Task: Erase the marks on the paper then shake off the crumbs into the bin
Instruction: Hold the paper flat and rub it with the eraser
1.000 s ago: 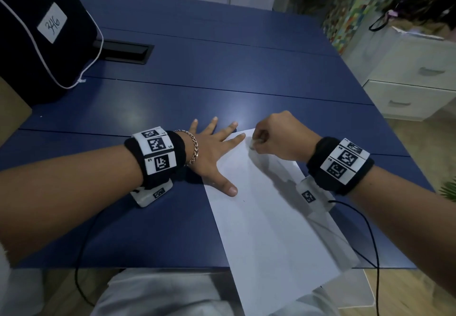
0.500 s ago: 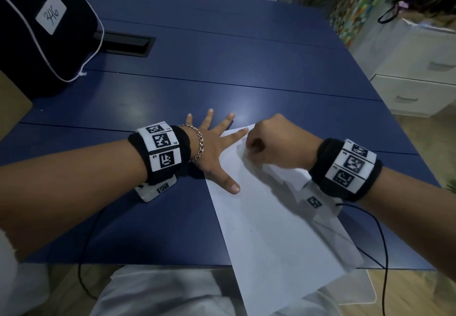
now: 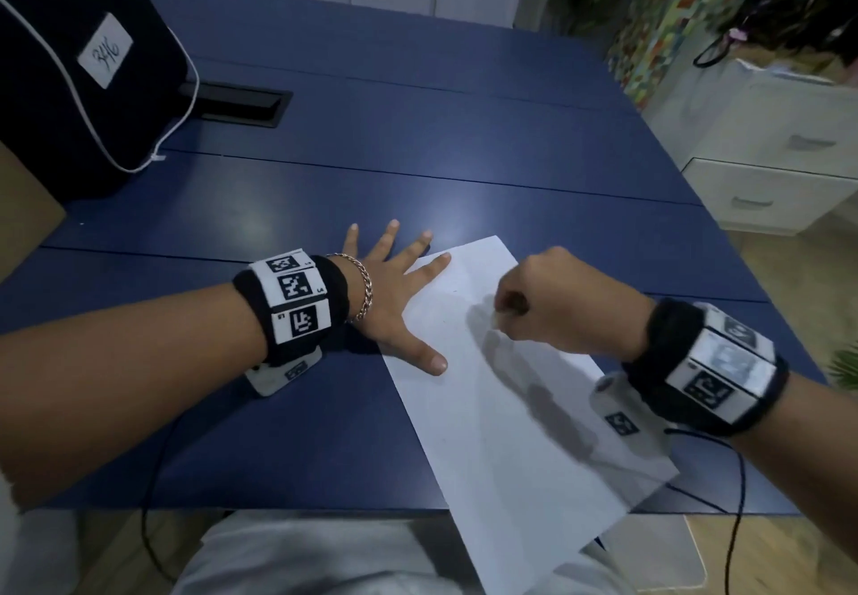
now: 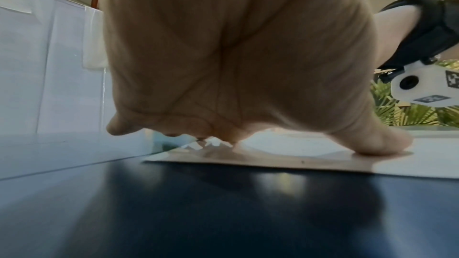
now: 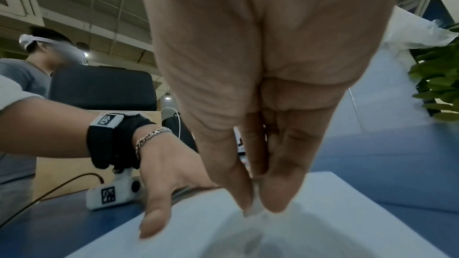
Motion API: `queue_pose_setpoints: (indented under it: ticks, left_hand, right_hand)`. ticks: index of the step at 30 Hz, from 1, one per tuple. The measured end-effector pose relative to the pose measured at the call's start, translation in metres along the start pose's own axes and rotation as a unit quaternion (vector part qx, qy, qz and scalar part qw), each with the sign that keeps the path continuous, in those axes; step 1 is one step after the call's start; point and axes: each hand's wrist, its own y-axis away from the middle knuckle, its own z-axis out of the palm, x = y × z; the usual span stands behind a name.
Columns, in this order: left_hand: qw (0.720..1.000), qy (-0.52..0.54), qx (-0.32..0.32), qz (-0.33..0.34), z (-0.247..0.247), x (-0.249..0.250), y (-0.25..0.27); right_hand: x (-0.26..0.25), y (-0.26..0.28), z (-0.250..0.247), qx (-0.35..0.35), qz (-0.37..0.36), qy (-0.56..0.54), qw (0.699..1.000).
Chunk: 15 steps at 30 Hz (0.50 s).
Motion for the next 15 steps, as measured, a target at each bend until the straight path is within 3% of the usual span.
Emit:
queue_pose_setpoints:
  ticks: [3,9,12,15]
  left_hand:
    - [1.000,-0.011,0.019,0.014,0.006,-0.003,0.013]
    - [0.992,-0.005,0.069,0.109,0.011,-0.018,0.038]
    - [0.990,0.032,0.075,0.115,0.004,-0.021,0.031]
    - [0.995,0.006,0.024,0.100,0.000,-0.024,0.018]
  right_hand:
    - [0.011,0.022,0.009,-0.022,0.026,0.010,0.999]
    - [0.034,0.016,0.005,-0.003,0.060,0.015,0.998]
    - [0.023,0.004,-0.001,0.003,0.036,0.009,0.999]
    - [-0.008,-0.008,-0.006,0.002,-0.022,-0.023,1.000]
